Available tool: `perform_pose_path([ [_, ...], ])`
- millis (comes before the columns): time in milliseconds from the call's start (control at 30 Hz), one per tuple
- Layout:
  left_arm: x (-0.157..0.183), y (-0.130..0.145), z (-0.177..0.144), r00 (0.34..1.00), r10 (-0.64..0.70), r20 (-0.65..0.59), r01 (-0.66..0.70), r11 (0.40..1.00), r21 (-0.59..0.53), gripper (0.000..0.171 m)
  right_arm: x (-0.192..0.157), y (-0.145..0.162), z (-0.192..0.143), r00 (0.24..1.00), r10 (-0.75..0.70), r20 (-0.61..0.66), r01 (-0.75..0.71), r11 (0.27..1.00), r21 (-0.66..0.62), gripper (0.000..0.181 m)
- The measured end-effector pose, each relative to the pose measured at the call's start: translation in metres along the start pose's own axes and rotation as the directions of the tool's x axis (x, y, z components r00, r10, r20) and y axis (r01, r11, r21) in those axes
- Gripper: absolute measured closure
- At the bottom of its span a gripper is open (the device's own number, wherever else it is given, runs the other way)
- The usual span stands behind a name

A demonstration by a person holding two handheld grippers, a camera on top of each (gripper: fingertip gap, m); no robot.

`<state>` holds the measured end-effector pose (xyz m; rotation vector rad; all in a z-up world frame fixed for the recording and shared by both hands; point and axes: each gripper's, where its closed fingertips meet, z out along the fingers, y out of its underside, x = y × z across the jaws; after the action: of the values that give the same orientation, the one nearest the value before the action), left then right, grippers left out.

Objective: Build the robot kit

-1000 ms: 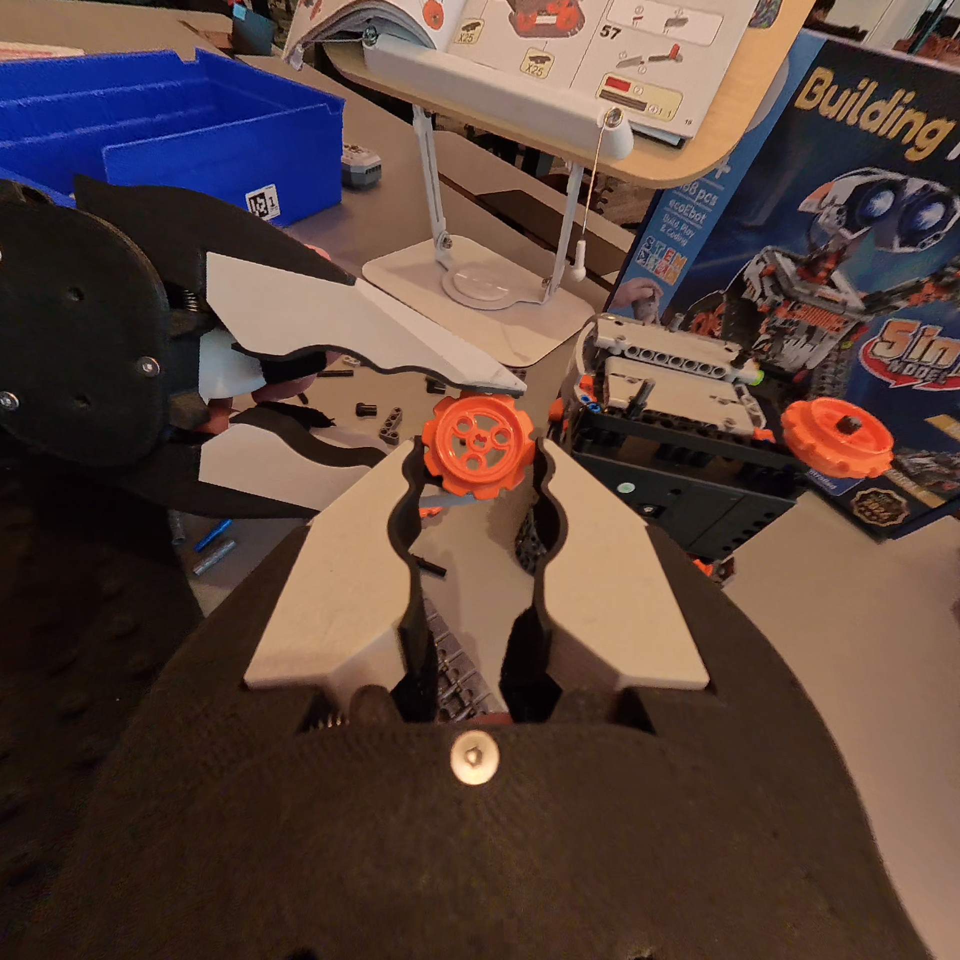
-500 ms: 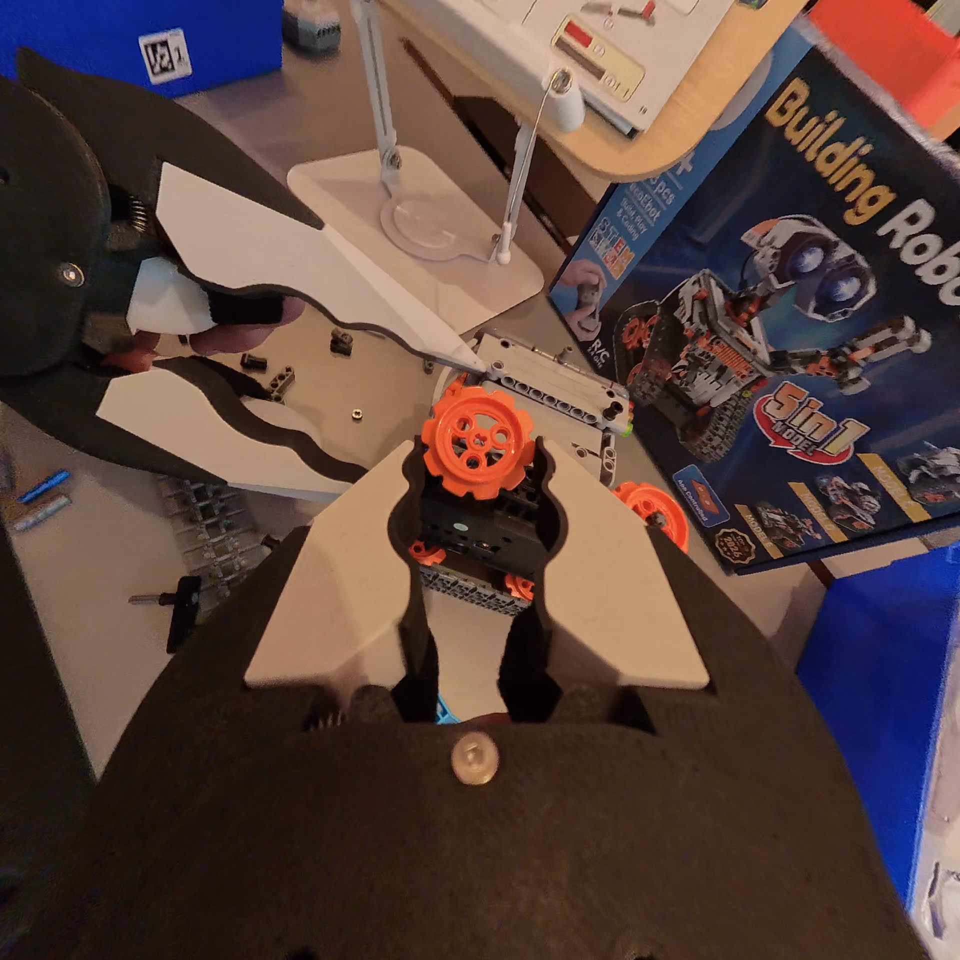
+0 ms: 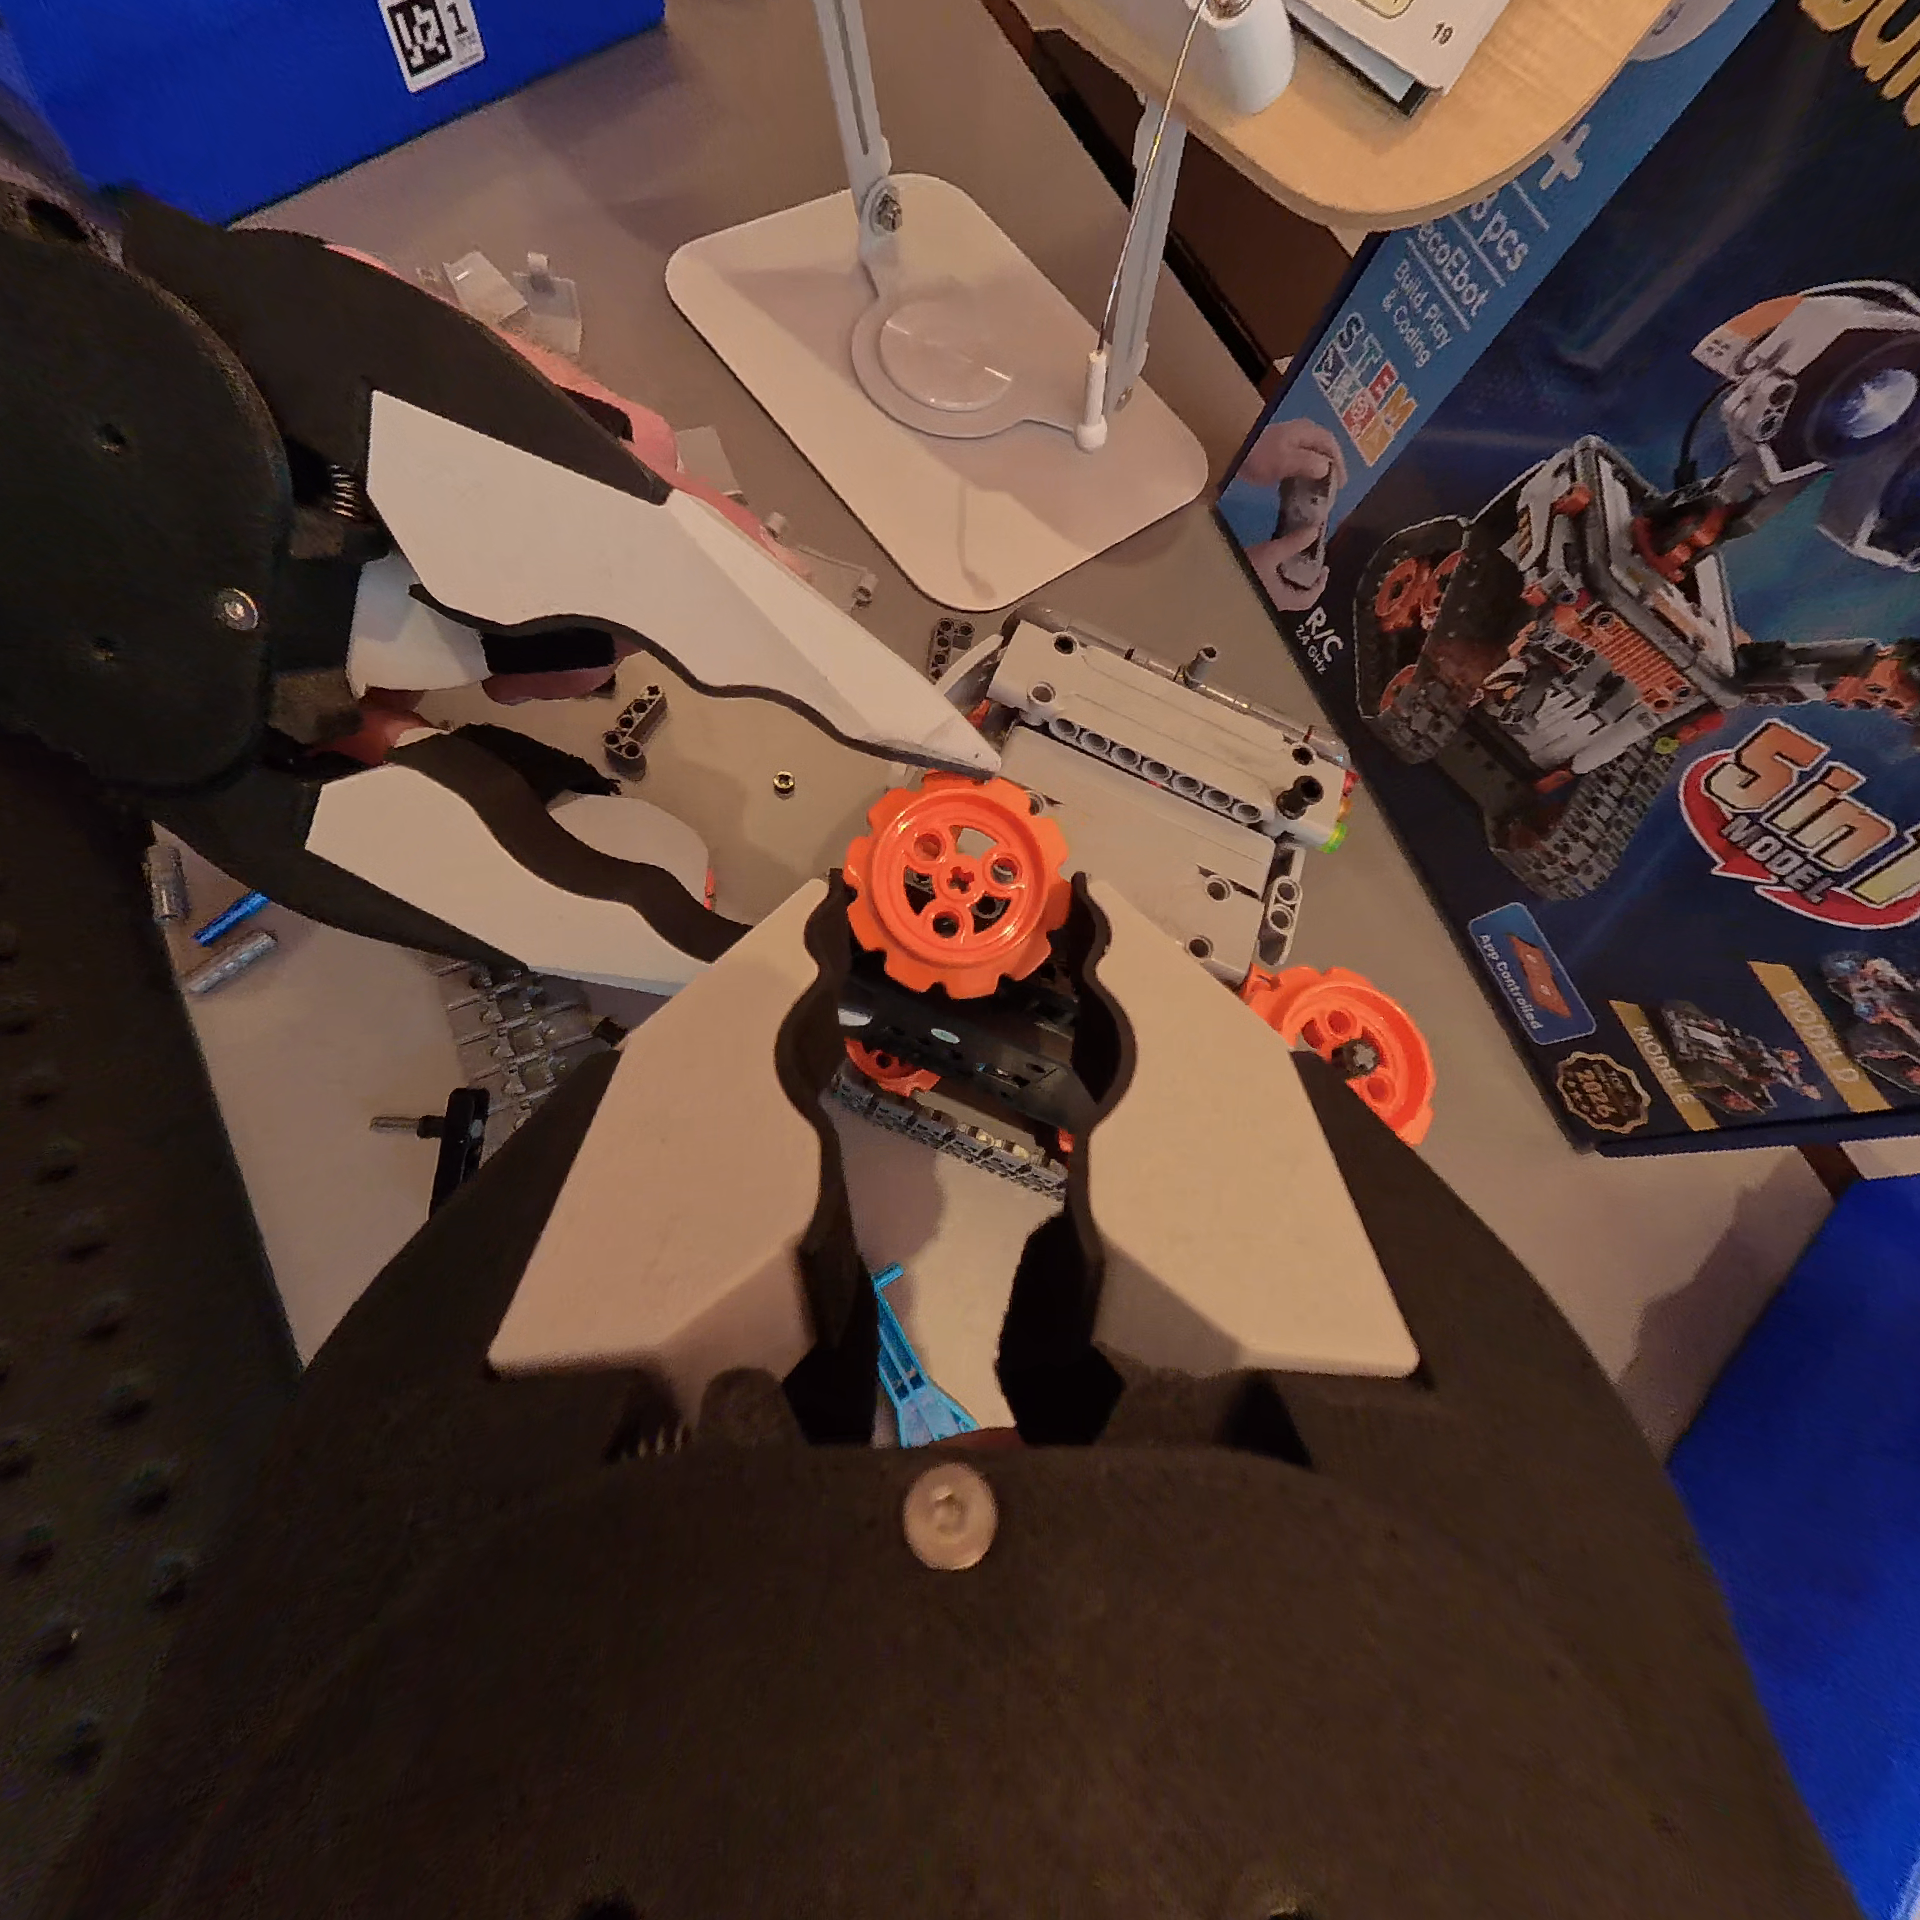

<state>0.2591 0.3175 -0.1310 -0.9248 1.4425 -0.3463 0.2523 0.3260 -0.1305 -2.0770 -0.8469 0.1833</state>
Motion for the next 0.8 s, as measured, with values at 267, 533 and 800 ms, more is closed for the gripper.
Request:
perform_pose_path([
  [267,-0.001,0.0,0.0,1.0,-0.027,0.003,0.028,1.0,-0.015,0.124,-0.002,0.003,0.001,0.99,-0.011,0.144,0.031,0.99,-0.14,0.143],
  [533,-0.002,-0.002,-0.003,0.998,-0.046,0.033,0.047,0.998,-0.03,0.127,-0.002,0.008,-0.001,0.95,-0.163,0.268,0.25,0.908,-0.335,0.142],
  [800,0.007,0.004,-0.003,0.999,-0.03,0.031,0.032,0.997,-0.07,0.128,0.0,0.015,-0.001,0.87,-0.274,0.41,0.455,0.767,-0.452,0.142],
])
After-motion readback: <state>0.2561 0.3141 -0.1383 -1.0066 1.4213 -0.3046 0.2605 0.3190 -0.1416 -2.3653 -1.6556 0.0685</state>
